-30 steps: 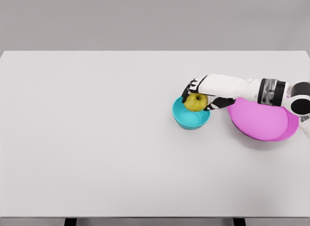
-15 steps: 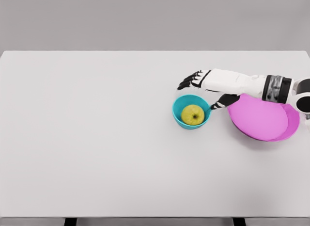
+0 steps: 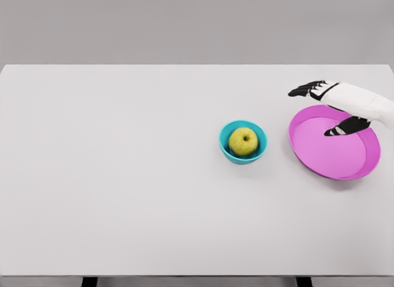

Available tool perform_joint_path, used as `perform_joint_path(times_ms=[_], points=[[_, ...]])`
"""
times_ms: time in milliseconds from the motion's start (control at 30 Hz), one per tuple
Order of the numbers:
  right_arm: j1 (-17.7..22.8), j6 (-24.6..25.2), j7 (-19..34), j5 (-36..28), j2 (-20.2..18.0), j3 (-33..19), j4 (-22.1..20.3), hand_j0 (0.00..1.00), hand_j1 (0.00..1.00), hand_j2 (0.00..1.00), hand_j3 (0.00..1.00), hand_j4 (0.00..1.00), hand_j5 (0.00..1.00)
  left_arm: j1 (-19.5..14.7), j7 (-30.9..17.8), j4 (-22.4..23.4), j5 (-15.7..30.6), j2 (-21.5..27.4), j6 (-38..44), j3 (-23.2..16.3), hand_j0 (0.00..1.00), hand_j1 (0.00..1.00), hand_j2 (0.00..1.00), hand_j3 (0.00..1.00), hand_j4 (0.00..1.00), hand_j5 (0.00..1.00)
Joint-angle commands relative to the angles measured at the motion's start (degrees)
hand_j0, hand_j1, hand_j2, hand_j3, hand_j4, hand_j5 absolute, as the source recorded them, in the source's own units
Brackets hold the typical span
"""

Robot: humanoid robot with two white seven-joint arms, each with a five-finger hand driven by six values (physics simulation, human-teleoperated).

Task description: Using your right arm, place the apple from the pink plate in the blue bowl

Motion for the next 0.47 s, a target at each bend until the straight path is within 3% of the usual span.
perform_joint_path(times_ms=[0, 433], points=[[0.18, 0.24, -0.04, -0.45, 1.57, -4.75, 0.11, 1.00, 1.00, 1.00, 1.00, 1.00, 1.00, 0.00, -0.03, 0.01, -0.01, 0.00, 0.00, -0.01, 1.00, 1.00, 1.00, 1.00, 1.00, 1.00], [2.11, 0.24, -0.04, -0.19, 2.10, -5.72, 0.46, 1.00, 1.00, 1.00, 1.00, 1.00, 1.00, -0.70, 0.14, -0.07, 0.08, 0.00, -0.08, -0.45, 1.00, 1.00, 1.00, 1.00, 1.00, 1.00]])
